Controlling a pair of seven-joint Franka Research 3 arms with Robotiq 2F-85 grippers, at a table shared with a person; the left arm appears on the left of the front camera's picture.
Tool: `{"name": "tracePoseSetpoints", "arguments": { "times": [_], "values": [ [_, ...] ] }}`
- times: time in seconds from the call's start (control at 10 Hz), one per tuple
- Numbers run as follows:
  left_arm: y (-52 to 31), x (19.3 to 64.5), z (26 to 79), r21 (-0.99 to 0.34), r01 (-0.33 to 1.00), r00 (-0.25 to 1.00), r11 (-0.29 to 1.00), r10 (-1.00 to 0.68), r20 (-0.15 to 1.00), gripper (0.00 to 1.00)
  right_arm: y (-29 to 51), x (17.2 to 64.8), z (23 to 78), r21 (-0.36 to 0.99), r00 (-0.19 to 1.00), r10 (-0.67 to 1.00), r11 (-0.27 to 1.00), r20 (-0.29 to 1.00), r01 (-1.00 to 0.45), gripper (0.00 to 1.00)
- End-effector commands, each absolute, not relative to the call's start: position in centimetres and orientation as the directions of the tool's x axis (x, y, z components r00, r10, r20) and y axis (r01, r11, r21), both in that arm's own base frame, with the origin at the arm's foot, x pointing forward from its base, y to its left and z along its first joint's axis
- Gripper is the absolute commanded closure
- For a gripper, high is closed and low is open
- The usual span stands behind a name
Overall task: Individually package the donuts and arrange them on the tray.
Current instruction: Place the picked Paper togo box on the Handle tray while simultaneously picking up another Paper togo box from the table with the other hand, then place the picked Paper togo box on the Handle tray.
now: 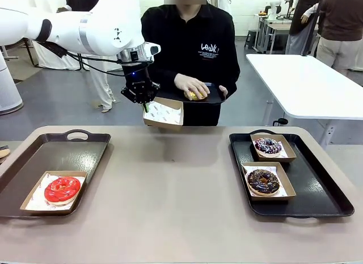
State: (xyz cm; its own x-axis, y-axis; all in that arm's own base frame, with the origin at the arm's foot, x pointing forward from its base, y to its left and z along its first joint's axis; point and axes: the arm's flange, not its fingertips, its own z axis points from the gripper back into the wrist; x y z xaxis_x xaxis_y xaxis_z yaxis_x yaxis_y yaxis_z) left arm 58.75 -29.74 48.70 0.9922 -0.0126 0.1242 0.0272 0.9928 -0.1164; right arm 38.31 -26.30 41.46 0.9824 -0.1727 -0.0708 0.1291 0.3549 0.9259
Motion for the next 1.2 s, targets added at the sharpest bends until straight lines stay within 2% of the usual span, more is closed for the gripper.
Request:
{"name": "tracePoseSetpoints", "arguments": {
  "times": [0.0,1.1],
  "values": [
    [-29.51,58.34,49.03,-0.117,0.031,0.991,0.993,-0.015,0.136,1.0,-26.62,37.89,41.82,0.927,0.979,-0.19,0.347,-0.079,0.142,0.0],
    [-29.51,58.34,49.03,-0.117,0.031,0.991,0.993,-0.015,0.136,1.0,-26.62,37.89,41.82,0.927,0.979,-0.19,0.347,-0.079,0.142,0.0]
  ]
}}
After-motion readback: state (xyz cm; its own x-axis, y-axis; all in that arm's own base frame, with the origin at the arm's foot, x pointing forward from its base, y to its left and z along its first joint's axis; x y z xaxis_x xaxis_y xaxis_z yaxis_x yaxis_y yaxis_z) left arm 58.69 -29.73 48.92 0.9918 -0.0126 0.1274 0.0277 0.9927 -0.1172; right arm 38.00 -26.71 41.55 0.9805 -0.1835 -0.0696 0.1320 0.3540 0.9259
